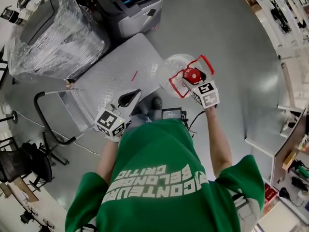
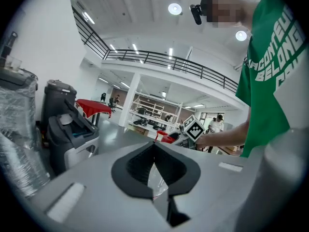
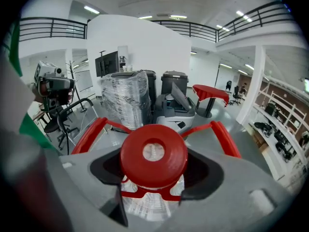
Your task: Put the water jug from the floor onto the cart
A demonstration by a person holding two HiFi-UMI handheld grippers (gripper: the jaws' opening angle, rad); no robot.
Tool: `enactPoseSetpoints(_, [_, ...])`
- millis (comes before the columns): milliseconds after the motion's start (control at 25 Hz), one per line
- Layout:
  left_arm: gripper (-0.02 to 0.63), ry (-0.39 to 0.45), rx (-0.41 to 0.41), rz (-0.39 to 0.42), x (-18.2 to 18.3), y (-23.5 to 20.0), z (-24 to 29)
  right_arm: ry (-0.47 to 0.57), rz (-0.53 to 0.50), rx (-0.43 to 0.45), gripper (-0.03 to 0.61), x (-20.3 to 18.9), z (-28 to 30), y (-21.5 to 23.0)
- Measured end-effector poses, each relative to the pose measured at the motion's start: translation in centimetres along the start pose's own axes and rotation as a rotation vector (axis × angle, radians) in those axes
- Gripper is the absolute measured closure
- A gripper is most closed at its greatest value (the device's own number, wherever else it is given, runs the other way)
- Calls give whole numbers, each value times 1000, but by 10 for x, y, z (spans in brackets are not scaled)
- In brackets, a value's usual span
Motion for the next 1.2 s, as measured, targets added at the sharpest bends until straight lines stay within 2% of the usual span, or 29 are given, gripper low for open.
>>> enactPoseSetpoints(360, [603, 72, 196, -39, -7, -3, -60, 36, -143, 168, 275, 66, 48, -52])
enactPoseSetpoints(720, [603, 121, 391, -96, -21, -6, -106, 36, -278, 301, 275, 106, 93, -95])
enactPoseSetpoints(960, [603, 148, 478, -119, -27, -7, -125, 21, -334, 361, 275, 119, 116, -117])
enactPoseSetpoints(1200, [603, 167, 518, -134, -29, -9, -133, -1, -374, 397, 275, 122, 131, -134])
Point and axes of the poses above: the fingertips, and each gripper's own axes: z forward along the fingers, y to its right, x out of its top, the point moved 5 cm from there along -z, backward along the fingers
